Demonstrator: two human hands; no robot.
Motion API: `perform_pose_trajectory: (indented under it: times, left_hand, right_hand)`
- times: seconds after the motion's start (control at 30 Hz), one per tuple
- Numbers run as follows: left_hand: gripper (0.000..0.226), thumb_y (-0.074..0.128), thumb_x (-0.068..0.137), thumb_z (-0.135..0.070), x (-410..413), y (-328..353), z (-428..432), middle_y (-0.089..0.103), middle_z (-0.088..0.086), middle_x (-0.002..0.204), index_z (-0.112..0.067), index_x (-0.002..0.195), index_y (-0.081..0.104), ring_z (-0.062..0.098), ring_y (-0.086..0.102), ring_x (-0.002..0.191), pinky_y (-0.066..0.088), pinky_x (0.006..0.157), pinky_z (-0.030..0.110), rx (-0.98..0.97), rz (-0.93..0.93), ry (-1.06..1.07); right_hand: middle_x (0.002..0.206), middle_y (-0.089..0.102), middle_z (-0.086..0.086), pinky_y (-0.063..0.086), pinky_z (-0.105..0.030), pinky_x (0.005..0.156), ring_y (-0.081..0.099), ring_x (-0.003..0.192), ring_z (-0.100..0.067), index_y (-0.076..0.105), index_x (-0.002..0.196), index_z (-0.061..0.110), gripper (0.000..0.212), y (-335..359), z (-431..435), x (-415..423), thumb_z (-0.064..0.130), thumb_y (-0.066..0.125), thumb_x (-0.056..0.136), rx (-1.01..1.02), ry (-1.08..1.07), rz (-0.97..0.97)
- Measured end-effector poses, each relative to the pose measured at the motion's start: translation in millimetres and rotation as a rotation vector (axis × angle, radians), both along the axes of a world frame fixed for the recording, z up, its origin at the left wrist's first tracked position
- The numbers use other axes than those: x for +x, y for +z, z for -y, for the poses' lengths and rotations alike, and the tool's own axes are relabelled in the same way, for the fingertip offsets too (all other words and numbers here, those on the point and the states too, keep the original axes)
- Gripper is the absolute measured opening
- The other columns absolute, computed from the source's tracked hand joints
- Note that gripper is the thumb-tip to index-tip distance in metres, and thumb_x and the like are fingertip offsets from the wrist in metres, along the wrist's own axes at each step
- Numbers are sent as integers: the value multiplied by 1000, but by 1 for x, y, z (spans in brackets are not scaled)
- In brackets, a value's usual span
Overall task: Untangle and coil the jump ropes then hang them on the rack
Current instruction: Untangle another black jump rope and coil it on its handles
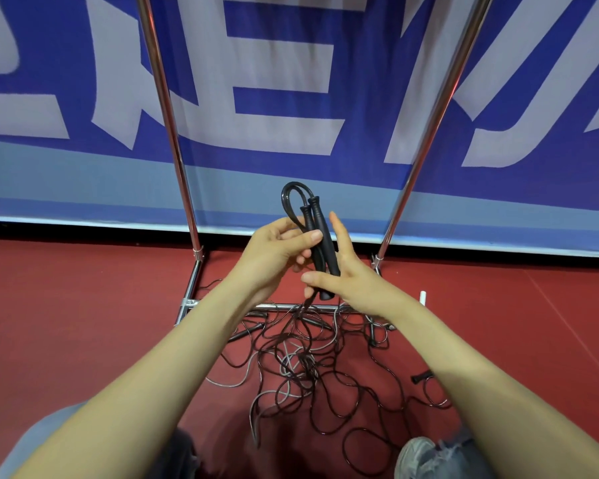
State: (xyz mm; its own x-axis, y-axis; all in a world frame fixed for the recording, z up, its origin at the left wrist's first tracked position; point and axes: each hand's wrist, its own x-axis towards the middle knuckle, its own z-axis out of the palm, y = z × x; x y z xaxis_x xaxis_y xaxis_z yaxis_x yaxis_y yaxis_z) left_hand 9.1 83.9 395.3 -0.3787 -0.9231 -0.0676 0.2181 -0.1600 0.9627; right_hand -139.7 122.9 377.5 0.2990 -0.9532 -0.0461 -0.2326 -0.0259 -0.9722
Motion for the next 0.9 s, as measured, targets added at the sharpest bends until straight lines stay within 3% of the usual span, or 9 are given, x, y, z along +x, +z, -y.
perform_pose_trajectory:
  times: [0.13,0.23,0.33,0.43,0.57,0.63,0.7,0.77,0.9]
  left_hand:
    - [10,62,90,-9,5,4,5,49,-1,60,-7,99,59,6,42,49,37,52,18,45,0,-34]
    - [7,61,90,-10,6,4,7,51,0,64,-8,97,60,5,44,50,39,53,17,71,-19,-33]
    - [7,61,91,-10,6,3,7,52,4,72,-7,97,61,5,45,52,42,52,14,114,-56,-9]
    - [6,60,92,-8,4,4,7,56,2,73,-4,97,61,5,45,56,43,53,12,117,-91,6]
    - [2,62,91,-7,3,2,8,62,-1,72,-6,92,62,3,51,57,48,58,12,143,-114,75]
    - [1,62,90,-6,4,2,8,62,-1,72,-6,90,60,2,52,56,48,57,11,168,-140,101]
    - [2,61,91,-6,4,4,8,60,1,71,-5,89,60,3,52,54,47,55,11,180,-179,107]
    - [3,61,91,-6,5,7,8,59,1,72,-6,88,60,3,51,54,46,53,12,176,-193,101]
    - [5,62,90,-7,4,8,7,59,1,73,-8,85,60,3,52,55,47,54,12,174,-172,81]
  right_hand:
    - [84,72,9,47,-16,75,67,86,-8,-23,147,33,87,2,-2,-1,13,47,100,-23,22,-9]
    - [106,67,20,44,-21,97,67,103,-6,-19,149,36,77,1,-2,1,20,41,102,-47,18,-1]
    - [117,54,37,43,-18,98,63,107,2,-7,151,37,68,-2,-2,4,20,38,103,-116,-23,-11]
    - [129,53,23,50,-30,93,68,101,-13,2,150,44,63,-8,-1,10,22,39,104,-178,-104,-11]
    - [102,62,11,48,-11,72,68,79,0,15,148,43,56,-8,-1,12,20,40,103,-219,-176,-85]
    - [104,63,3,52,-16,77,70,86,-7,21,143,47,54,-6,0,11,19,42,102,-221,-176,-57]
    - [125,61,0,56,-31,86,67,103,-16,25,140,49,54,-7,2,10,14,42,102,-214,-162,5]
    - [140,53,-1,55,-40,92,60,114,-13,29,139,48,54,-6,1,11,10,42,102,-216,-154,69]
    - [132,56,0,57,-40,87,58,103,-14,32,138,46,52,-9,0,15,9,41,102,-235,-195,124]
